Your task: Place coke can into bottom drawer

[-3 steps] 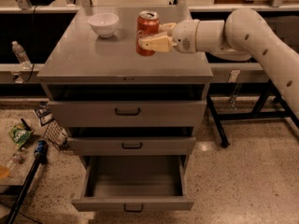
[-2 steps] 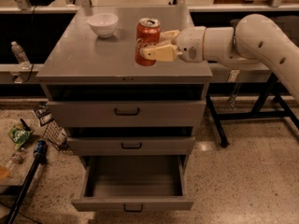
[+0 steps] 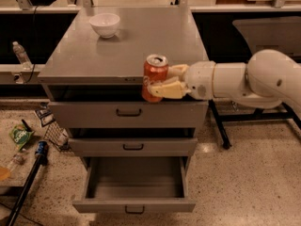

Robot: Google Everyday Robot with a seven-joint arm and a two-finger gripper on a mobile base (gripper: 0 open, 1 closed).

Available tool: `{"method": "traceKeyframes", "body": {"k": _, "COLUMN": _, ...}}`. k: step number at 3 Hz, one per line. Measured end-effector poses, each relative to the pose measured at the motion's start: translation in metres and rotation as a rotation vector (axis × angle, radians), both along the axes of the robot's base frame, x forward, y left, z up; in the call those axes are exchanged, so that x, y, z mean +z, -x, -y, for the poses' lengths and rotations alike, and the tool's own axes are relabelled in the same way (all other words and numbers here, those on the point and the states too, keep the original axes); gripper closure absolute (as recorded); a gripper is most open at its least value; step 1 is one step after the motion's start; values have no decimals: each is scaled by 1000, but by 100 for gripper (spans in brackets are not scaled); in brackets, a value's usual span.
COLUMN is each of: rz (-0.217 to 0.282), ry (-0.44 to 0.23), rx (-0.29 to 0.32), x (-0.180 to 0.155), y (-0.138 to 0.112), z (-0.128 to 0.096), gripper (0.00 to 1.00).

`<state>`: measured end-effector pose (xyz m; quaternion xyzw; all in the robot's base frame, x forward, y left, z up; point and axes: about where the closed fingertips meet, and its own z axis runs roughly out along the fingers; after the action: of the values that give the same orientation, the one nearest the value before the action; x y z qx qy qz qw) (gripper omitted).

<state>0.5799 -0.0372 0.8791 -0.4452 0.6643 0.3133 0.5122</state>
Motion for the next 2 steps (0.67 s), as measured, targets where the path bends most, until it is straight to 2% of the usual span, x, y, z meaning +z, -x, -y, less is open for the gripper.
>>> {"method": "traceKeyframes", "body": {"k": 1, "rz": -55, "ry": 56, "rx": -34, "x": -67, "y": 17, "z": 0, "gripper": 100}}
{"method": "traceKeyframes", "body": {"k": 2, "rz": -50, "ry": 51, "rx": -26, "x": -61, "y": 16, "z": -2, "gripper": 100}}
